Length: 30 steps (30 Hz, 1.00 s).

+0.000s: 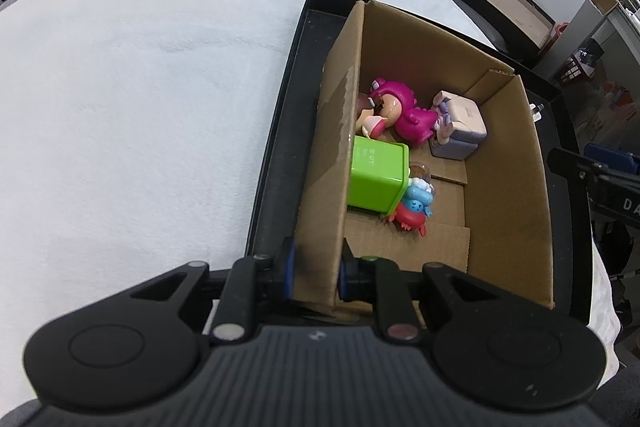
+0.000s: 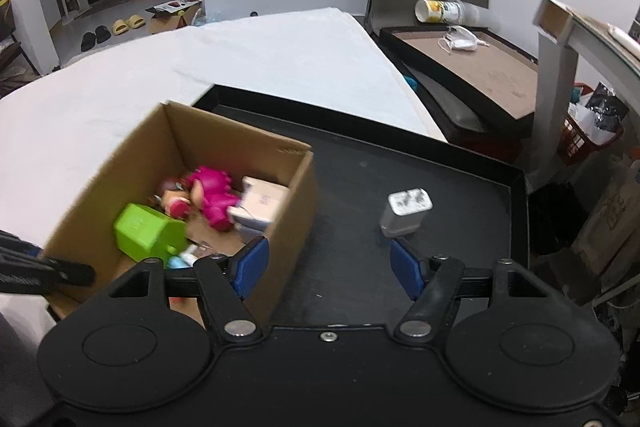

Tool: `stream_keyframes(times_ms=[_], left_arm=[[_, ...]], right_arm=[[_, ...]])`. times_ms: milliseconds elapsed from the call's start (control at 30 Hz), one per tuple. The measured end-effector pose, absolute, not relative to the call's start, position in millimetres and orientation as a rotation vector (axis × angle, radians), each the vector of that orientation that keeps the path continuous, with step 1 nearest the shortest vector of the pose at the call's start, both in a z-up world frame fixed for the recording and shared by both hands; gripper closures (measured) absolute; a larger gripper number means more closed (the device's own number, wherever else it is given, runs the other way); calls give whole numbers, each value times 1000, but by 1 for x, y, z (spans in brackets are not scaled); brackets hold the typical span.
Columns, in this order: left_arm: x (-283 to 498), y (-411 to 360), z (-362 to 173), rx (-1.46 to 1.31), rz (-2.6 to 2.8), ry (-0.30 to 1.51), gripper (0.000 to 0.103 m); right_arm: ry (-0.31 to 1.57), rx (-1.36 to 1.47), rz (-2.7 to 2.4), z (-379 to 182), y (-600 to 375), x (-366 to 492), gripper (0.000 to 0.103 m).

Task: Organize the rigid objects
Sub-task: 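Move the right tool to the white charger on the tray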

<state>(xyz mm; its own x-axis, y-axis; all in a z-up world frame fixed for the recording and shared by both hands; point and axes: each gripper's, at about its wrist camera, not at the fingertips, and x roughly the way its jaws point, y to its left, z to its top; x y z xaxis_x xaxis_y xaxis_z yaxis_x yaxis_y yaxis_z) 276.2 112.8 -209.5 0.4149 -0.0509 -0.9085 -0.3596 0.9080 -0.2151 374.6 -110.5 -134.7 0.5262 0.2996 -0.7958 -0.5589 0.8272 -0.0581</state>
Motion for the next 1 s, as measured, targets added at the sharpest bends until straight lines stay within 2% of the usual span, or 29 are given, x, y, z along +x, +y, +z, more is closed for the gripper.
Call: stream_keyframes(times_ms=[200, 367, 1000], left_arm=[[278, 109, -209, -396, 212, 1142, 85], [279, 105, -210, -392, 227, 1148, 86], [286, 98, -209, -355, 260, 1176, 87]], right_arm=[[870, -321, 529, -146, -129, 387, 35], [834, -322, 543, -154, -141, 394, 30], [840, -252, 529, -201, -157, 443, 26]])
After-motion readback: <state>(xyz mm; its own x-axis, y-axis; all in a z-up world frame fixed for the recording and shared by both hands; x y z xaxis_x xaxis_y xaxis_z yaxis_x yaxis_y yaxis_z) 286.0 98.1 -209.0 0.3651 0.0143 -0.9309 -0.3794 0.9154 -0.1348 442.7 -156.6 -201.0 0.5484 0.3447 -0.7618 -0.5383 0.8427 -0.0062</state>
